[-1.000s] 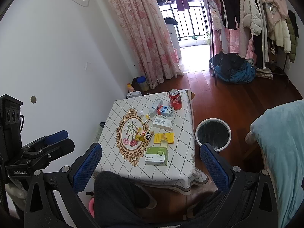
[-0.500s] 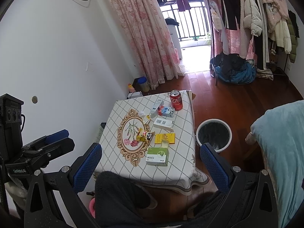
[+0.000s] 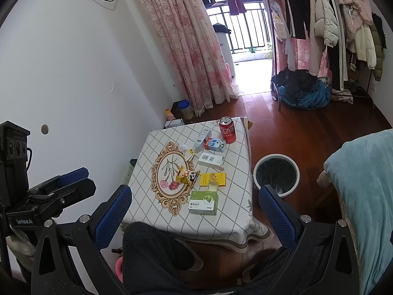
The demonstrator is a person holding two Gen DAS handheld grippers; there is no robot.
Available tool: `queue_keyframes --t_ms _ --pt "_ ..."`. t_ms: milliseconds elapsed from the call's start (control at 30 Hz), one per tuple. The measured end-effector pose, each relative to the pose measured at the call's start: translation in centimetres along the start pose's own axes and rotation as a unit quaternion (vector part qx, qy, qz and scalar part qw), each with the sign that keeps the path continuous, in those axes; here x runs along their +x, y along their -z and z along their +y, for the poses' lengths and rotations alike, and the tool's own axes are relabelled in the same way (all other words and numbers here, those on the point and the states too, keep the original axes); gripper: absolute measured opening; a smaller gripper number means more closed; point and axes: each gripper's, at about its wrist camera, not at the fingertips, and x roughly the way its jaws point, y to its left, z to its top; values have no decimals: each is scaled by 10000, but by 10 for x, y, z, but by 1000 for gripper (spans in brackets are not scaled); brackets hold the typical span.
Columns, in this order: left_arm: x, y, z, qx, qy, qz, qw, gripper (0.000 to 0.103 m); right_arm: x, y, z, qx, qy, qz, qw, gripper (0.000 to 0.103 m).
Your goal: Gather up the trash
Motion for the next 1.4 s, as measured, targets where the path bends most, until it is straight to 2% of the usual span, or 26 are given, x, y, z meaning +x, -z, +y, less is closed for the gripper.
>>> queue_keyframes --t_ms 1400 --pt "-4 1 4 -5 13 -17 10000 103 3 1 4 -41 -53 -34 10000 103"
